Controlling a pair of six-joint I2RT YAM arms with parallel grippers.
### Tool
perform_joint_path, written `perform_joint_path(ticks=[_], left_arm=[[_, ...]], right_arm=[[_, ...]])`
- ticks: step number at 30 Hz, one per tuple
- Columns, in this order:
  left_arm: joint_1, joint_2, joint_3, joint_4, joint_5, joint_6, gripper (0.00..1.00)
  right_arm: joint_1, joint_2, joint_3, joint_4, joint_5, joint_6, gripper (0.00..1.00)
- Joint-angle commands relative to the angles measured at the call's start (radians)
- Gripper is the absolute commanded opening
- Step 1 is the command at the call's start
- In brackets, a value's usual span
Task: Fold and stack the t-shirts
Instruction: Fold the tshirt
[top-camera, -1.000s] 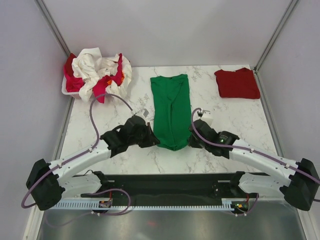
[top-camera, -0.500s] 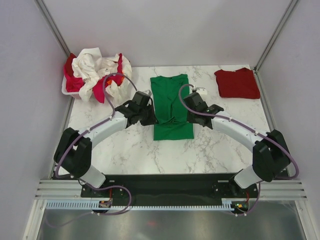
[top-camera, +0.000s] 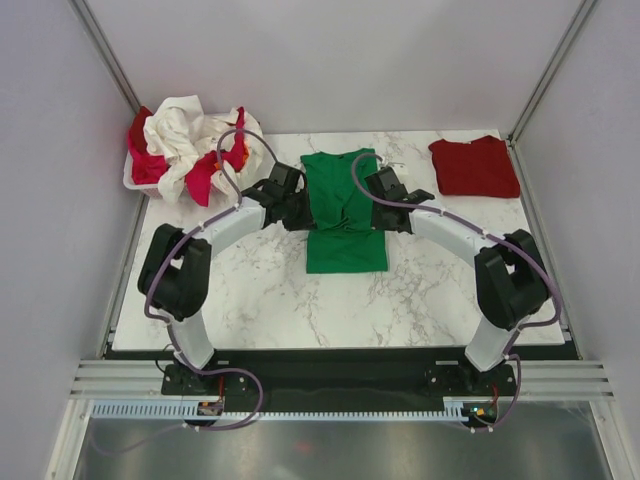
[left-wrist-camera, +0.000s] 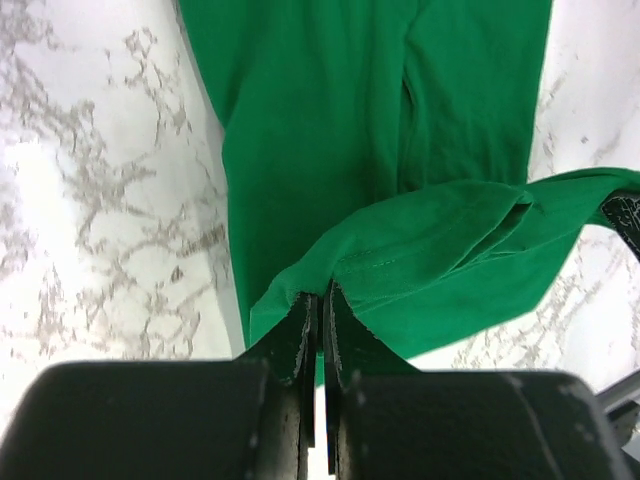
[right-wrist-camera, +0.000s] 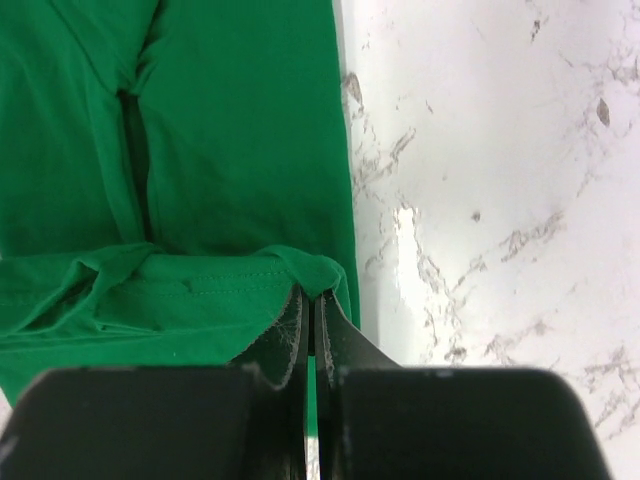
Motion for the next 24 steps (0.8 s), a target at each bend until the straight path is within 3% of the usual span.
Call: perform_joint_path(ticks=[1, 5, 7, 9, 10, 11, 12, 13, 15, 16, 19, 22, 24], left_arm=[[0.016, 0.071, 0.078, 0.0, 0.034, 0.064, 0.02], [0.041, 0.166, 0.182, -0.015, 0.039, 0.084, 0.02], [0.054, 0.214, 0.236, -0.031, 0.045, 0.093, 0.1], [0.076, 0.276, 0.339, -0.084, 0.063, 0.096, 0.2], [0.08, 0.291, 0.374, -0.106, 0.071, 0.106, 0.24], [0.085, 0.315, 0.437, -0.141, 0.071, 0.11, 0.3], [0.091, 0.325, 0.469, -0.164, 0.073, 0.113, 0.37], [0.093, 0.332, 0.5, -0.181, 0.07, 0.118, 0.52], [0.097, 0.326, 0.558, -0.232, 0.057, 0.119, 0.59], [0.097, 0.314, 0.566, -0.241, 0.039, 0.119, 0.68], [0.099, 0.238, 0.507, -0.258, -0.001, 0.123, 0.78], [0.099, 0.129, 0.419, -0.255, -0.004, 0.104, 0.79], [0.096, 0.084, 0.319, -0.252, 0.03, 0.097, 0.79]], right_arm=[[-0.022, 0.074, 0.079, 0.029, -0.005, -0.023, 0.0], [-0.054, 0.171, 0.168, 0.022, -0.026, -0.031, 0.0], [-0.079, 0.223, 0.234, 0.018, -0.047, -0.04, 0.0], [-0.107, 0.26, 0.294, -0.015, -0.055, -0.054, 0.15], [-0.117, 0.292, 0.362, -0.05, -0.06, -0.06, 0.3], [-0.134, 0.304, 0.396, -0.069, -0.063, -0.067, 0.68], [-0.14, 0.323, 0.458, -0.084, -0.064, -0.075, 0.77], [-0.147, 0.324, 0.484, -0.118, -0.063, -0.092, 0.83], [-0.163, 0.297, 0.512, -0.133, -0.054, -0.107, 0.96], [-0.168, 0.277, 0.506, -0.135, -0.048, -0.12, 0.98], [-0.185, 0.181, 0.416, -0.129, -0.048, -0.127, 0.98], [-0.194, 0.052, 0.238, -0.082, -0.099, -0.124, 0.98], [-0.197, -0.045, 0.077, -0.036, -0.234, -0.117, 0.98]])
